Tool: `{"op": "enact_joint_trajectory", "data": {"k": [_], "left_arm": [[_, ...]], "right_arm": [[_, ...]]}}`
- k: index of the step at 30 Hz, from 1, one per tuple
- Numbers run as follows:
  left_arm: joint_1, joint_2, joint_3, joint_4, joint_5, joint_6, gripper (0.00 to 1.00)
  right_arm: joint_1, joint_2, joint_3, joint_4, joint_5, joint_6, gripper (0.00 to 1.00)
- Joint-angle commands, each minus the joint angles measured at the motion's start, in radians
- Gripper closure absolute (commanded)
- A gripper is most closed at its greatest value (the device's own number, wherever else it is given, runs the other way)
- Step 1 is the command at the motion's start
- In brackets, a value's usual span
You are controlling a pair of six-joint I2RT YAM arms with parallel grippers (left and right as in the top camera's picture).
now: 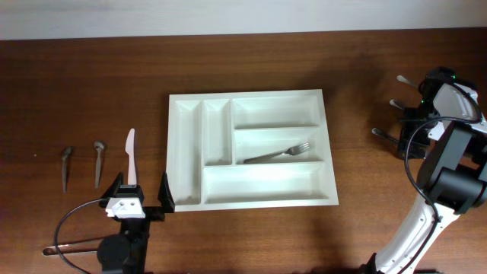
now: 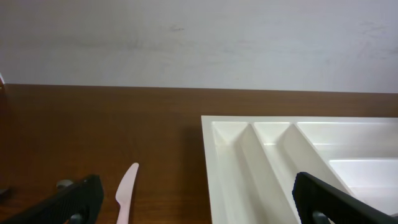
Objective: Pack container
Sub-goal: 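Lower the right gripper onto the second silver fork and grasp it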
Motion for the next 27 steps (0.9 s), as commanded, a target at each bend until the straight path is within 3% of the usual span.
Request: {"op": "enact_joint_trajectory", "data": {"k": [1, 11, 16, 24, 27], "left_arm": [[0.006, -0.008, -0.005, -0.004, -0.011, -0.006, 0.01], [0.006, -0.008, -0.005, -0.004, -0.011, -0.006, 0.01], [0.006, -0.008, -0.005, -0.004, -0.011, -0.006, 0.01], [0.006, -0.008, -0.005, -0.004, -0.011, -0.006, 0.01], [0.006, -0.008, -0.005, -0.004, -0.011, -0.006, 0.01]], "right_arm": [[0.005, 0.051, -0.018, -0.011, 0.033, -0.014, 0.00], [0.005, 0.051, -0.119, 0.043, 0.024, -0.040, 0.00], [0.005, 0.051, -0.174, 0.149, 0.007, -0.168, 0.00], [0.003, 0.051, -0.174, 0.144, -0.006, -0.168, 0.00], [0.003, 0.051, -0.174, 0.144, -0.007, -0.168, 0.05]]}}
